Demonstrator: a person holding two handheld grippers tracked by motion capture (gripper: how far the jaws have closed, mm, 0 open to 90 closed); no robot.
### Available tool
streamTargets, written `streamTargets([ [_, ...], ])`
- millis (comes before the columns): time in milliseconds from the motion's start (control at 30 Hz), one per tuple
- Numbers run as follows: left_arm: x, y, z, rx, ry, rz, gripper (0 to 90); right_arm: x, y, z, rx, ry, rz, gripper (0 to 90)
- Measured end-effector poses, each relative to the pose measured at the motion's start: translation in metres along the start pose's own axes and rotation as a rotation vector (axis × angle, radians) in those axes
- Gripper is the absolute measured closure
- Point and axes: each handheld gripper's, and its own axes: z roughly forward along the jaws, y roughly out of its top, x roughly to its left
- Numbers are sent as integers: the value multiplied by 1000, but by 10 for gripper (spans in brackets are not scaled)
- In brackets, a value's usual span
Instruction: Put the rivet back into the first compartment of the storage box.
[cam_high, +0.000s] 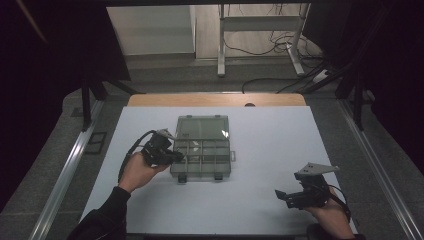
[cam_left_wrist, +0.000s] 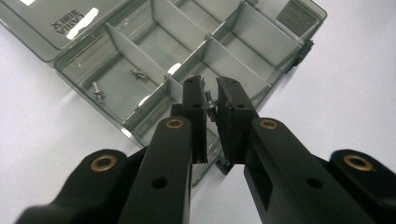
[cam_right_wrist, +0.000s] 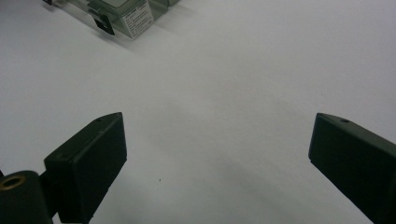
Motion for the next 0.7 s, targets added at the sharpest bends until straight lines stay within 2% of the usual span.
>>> streamTargets([
  [333, 10, 4, 3, 1, 3, -33, 832, 0, 0, 0, 1, 1, 0, 39],
  [700, 18, 13, 7, 3, 30, -26, 831, 0, 0, 0, 0, 3, 2, 39],
])
